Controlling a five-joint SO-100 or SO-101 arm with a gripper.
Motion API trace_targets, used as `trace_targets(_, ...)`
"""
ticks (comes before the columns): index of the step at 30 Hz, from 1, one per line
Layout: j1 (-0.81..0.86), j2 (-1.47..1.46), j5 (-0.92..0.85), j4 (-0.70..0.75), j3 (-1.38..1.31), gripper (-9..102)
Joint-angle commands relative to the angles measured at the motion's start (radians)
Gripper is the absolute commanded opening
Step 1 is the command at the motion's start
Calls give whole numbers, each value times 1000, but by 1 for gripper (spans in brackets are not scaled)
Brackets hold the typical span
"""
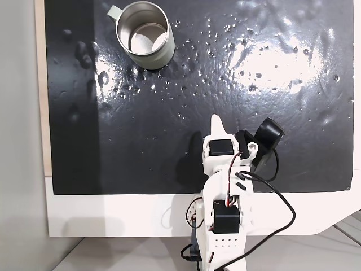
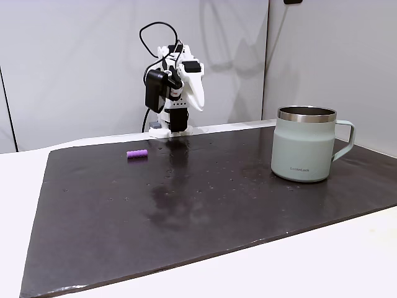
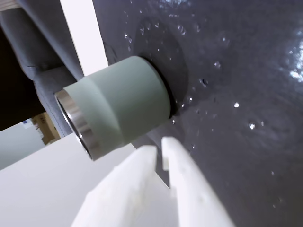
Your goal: Grasp a pengrip and put it in the cup.
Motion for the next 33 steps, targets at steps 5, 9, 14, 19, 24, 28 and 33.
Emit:
trace_targets(5,135,-350,-84,281,-522,1)
trace_targets(9,253,-514,-169,426,-724,3)
trace_targets(14,405,-670,-299,489,-847,9)
trace_targets(19,526,-799,-437,480,-861,20)
trace_targets(24,597,-960,-514,457,-864,22)
trace_targets(28,635,-1074,-560,449,-870,22)
trace_targets(33,704,-1247,-615,443,-923,22)
